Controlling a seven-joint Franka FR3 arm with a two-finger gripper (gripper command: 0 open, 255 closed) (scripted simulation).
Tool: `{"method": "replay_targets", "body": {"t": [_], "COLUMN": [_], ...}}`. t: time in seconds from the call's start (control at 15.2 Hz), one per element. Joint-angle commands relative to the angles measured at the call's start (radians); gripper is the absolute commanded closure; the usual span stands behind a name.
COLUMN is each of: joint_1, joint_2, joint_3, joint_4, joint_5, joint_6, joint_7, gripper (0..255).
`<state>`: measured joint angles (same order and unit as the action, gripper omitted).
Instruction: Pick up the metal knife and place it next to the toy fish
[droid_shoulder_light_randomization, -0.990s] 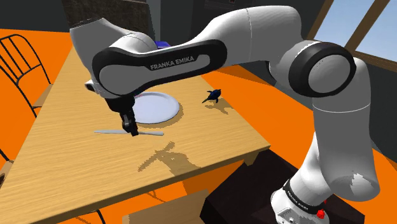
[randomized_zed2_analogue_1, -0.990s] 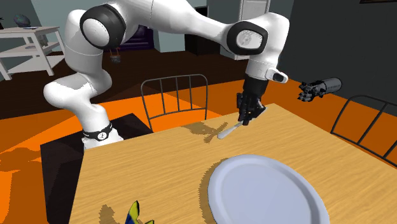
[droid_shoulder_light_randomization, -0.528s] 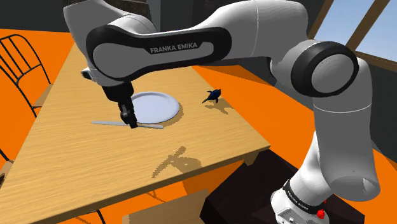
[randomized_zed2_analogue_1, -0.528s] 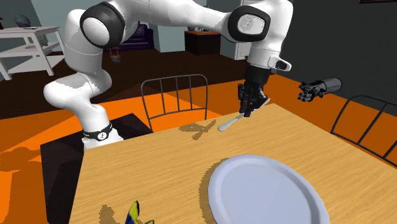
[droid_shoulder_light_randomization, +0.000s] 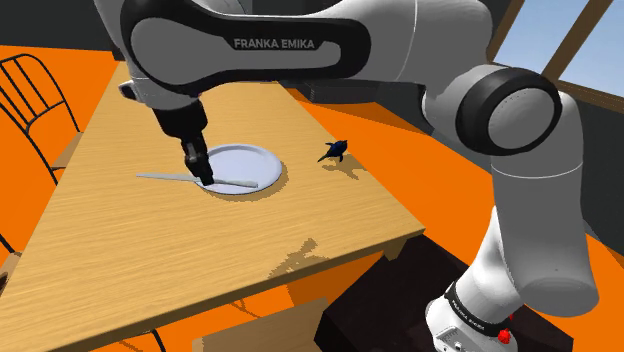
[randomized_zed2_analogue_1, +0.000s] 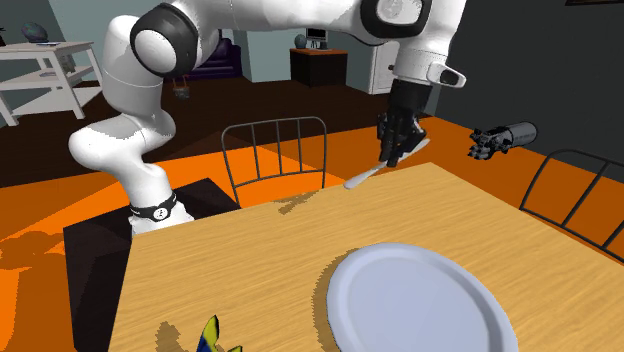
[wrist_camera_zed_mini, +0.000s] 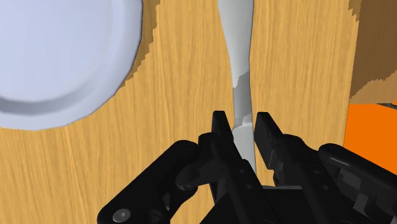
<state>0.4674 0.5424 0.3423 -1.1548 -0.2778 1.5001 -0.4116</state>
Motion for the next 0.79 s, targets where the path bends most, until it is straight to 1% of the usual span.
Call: {"method": "replay_targets", "body": {"t": [0.0,0.13,0.33,0.73], "joint_1": [0.002,-0.047,-0.113,-0.22], "joint_2": [-0.001,-0.075,-0.169,-0.321], "joint_3": [0.0,-0.001,-0.009,-0.045], "joint_4": [0.012,-0.102,-0.242,-0.45], "joint_5": [0.0,0.017,0.039,0.073], "joint_6": [-0.014,0.033,0.089,0.173], "joint_7": [-0.001,-0.031,-0.083,-0.204], "gripper": [255,255,255,255]}}
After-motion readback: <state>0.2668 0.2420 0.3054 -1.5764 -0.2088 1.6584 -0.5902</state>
